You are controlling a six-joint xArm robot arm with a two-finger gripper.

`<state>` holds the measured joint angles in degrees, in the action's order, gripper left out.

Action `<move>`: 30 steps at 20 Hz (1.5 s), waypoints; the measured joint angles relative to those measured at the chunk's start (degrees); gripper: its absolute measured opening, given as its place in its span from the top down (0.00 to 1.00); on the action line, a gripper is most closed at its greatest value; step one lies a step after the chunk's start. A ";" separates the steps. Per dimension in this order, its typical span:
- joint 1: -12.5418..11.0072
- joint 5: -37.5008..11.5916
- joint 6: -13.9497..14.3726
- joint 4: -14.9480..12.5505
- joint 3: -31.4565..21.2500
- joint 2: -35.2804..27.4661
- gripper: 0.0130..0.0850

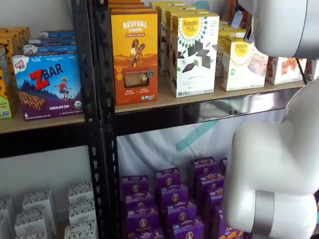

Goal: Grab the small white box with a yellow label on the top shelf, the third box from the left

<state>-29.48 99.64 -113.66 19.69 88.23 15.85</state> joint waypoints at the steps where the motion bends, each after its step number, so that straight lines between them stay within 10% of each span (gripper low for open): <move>1: 0.34 -0.48 0.04 -0.48 -0.25 -0.11 0.00; 12: 2.75 -7.14 0.40 -2.39 -3.46 -1.12 0.00; 30: 6.83 -5.07 2.65 -10.92 -0.76 -4.81 0.00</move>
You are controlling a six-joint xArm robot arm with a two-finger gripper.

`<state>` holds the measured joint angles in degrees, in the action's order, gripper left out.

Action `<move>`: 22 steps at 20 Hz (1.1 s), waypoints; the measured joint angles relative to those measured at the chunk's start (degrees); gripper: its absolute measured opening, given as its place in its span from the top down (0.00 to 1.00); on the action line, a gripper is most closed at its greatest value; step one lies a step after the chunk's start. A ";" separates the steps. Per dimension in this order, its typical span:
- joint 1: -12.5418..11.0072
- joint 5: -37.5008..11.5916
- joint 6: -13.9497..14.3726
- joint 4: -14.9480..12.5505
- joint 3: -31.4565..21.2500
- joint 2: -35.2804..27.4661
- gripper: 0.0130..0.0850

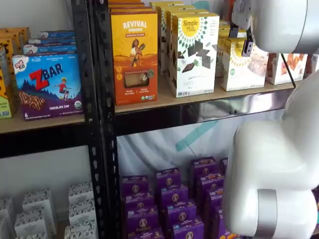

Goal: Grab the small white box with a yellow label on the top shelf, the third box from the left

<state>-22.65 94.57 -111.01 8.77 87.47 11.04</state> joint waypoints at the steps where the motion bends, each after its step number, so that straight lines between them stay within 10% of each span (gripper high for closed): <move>1: 0.15 0.08 0.10 -0.28 0.07 -0.16 0.00; 22: 1.64 -0.05 1.21 -2.21 0.04 -1.13 0.00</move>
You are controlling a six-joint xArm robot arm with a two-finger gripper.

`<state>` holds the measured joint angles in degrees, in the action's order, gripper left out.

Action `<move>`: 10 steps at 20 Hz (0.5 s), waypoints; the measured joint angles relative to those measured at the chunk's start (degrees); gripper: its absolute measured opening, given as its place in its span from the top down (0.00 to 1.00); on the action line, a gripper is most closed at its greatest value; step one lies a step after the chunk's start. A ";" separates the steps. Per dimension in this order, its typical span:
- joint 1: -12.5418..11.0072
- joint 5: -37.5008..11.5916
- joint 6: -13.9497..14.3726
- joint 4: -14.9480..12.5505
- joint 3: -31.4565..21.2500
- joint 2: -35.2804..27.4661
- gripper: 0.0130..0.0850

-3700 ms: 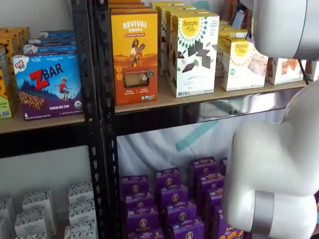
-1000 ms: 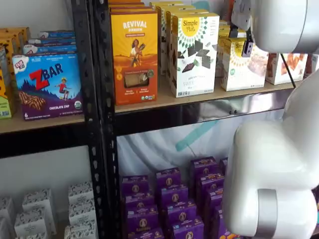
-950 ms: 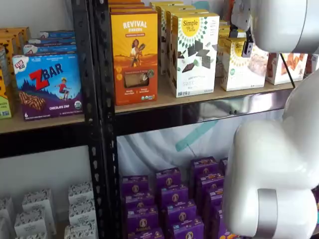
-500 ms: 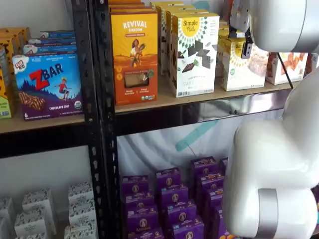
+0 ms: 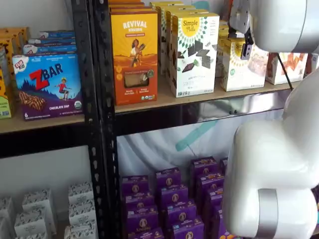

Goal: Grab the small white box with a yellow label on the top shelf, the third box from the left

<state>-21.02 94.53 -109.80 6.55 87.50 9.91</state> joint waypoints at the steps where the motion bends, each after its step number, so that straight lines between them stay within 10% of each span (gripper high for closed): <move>1: -0.06 -0.04 -0.06 0.05 -0.03 0.02 0.06; 10: -0.89 0.37 -0.74 0.80 0.33 -0.04 0.22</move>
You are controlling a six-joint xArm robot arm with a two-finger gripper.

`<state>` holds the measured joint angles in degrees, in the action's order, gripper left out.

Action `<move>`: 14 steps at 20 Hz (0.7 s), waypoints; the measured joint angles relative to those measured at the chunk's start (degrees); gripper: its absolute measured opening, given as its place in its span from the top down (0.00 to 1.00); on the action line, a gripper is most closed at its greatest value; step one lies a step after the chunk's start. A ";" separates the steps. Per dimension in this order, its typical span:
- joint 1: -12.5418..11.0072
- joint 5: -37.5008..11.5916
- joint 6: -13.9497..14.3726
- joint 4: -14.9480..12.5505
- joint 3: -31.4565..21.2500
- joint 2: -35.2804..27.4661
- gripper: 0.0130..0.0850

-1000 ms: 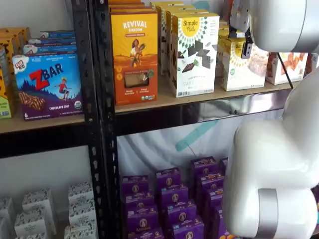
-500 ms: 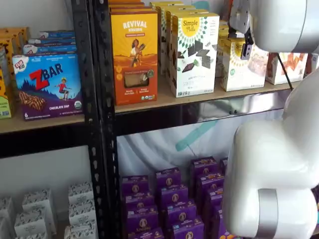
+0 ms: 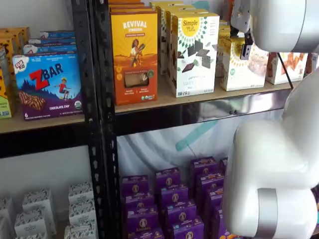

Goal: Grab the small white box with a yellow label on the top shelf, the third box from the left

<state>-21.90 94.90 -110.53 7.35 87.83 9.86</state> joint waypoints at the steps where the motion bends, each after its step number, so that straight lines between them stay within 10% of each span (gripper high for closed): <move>1: -0.08 0.07 -0.05 0.12 0.05 -0.01 0.22; 8: -0.38 -0.55 -0.32 0.48 -0.36 0.50 0.44; 14: -0.29 -0.53 -0.22 0.48 -0.26 0.55 0.44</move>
<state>-22.20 94.36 -110.75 7.83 87.57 10.41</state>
